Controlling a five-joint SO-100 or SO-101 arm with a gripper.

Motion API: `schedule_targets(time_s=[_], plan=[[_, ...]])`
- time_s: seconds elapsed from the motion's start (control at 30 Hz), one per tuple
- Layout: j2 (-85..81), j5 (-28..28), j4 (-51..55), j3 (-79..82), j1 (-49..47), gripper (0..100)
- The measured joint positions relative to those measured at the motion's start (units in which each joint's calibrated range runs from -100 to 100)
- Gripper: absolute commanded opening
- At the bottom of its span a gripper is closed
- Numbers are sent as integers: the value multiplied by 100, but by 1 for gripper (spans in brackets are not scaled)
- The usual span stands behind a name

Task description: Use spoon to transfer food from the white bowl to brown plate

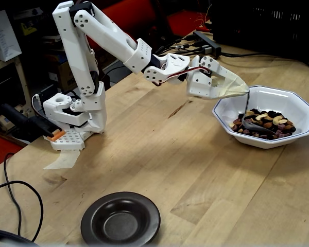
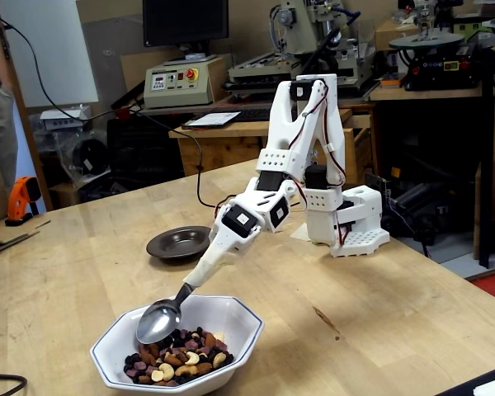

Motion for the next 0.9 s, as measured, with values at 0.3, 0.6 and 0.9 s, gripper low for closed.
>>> schedule_targets(time_s=[0.3, 0.6, 0.9], plan=[[0, 0, 0, 0, 0, 4], [584, 24, -8, -17, 0, 4], [1280, 34, -185, -152, -7, 4]])
